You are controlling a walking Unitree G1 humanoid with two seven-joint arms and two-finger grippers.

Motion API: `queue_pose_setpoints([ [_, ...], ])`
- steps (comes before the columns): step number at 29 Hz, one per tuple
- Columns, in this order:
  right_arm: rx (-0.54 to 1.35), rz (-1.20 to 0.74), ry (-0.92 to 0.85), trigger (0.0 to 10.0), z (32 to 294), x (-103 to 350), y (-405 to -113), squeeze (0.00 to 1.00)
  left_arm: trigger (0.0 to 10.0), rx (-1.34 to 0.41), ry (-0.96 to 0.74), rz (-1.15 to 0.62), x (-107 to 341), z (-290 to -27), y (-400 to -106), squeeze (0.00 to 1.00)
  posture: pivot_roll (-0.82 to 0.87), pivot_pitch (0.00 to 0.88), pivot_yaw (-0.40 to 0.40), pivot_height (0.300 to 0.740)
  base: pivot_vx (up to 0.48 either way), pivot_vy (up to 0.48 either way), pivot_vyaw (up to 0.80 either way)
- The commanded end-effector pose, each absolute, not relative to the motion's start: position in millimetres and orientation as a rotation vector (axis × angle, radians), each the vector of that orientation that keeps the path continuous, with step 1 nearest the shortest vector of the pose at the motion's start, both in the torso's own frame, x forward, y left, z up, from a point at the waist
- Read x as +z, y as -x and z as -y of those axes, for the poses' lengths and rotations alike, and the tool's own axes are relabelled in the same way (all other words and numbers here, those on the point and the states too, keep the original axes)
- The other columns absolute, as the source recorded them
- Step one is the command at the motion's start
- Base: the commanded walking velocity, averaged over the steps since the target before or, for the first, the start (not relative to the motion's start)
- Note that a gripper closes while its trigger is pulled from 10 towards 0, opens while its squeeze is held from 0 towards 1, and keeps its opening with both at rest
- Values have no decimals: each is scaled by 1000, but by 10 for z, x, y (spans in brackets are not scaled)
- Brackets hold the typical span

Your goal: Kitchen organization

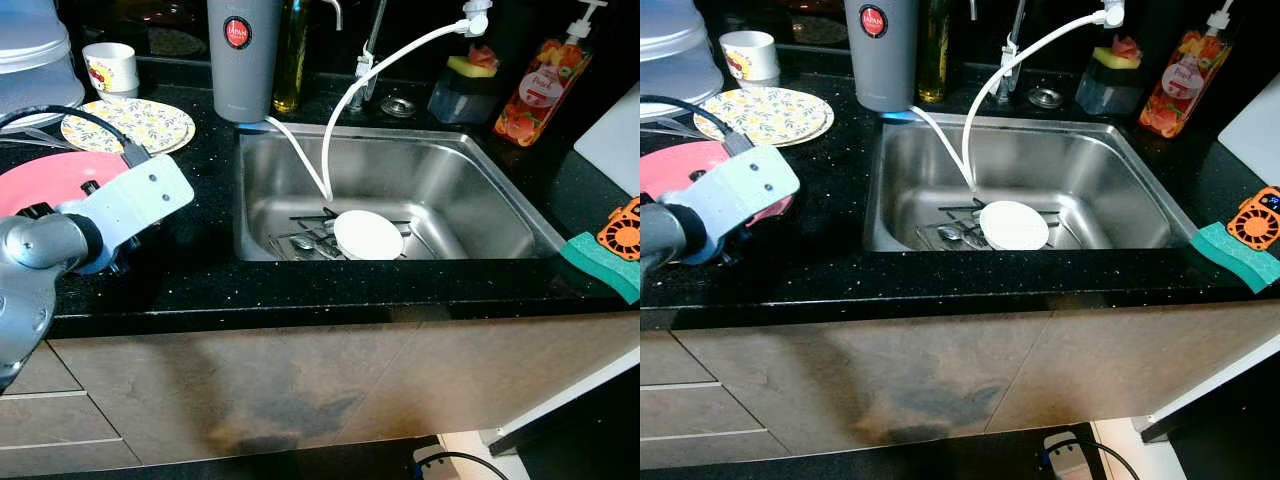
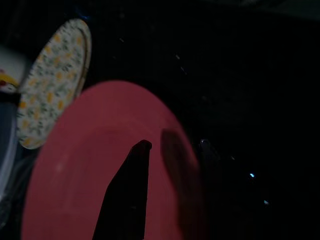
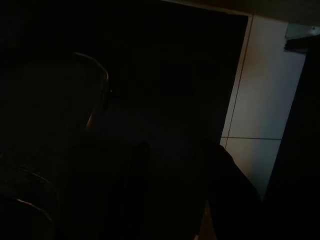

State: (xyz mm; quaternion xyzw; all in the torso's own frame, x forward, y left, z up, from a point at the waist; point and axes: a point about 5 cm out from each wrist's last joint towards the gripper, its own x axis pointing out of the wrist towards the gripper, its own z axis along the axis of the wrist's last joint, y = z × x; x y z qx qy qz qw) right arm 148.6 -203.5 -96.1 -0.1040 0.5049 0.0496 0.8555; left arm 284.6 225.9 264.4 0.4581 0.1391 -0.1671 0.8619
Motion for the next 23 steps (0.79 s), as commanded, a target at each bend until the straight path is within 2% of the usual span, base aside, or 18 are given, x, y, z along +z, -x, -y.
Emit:
queue_pose_setpoints([
  [1,107,-1079,222,10000,2051,-972,-1451,0,10000,-370,-973,-308,2610,-2220,-2828,0,199,32,-109,740,0,0,0],
  [13,107,-1075,220,10000,2044,-968,-1466,0,10000,-353,-962,-313,2614,-2233,-2843,0,199,32,-109,740,0,0,0],
  [14,108,-1075,220,10000,2042,-969,-1466,0,8941,-345,-962,-311,2621,-2243,-2844,0,199,32,-109,740,0,0,0],
  [15,108,-1075,220,10000,2040,-969,-1465,0,5961,-341,-963,-311,2626,-2250,-2844,0,199,32,-109,740,0,0,0],
  [16,109,-1076,220,10000,2039,-969,-1465,0,2275,-332,-963,-307,2635,-2258,-2847,0,199,32,-109,740,0,0,0],
  [17,109,-1076,220,10000,2038,-970,-1465,0,2275,-326,-963,-305,2640,-2262,-2849,0,199,32,-109,740,0,0,0],
  [18,110,-1076,220,10000,2038,-970,-1465,0,0,-327,-964,-304,2642,-2261,-2849,0,199,32,-109,740,0,0,0],
  [23,109,-1076,221,10000,2040,-969,-1465,0,0,-332,-965,-299,2644,-2251,-2847,0,199,32,-109,740,0,0,0],
])
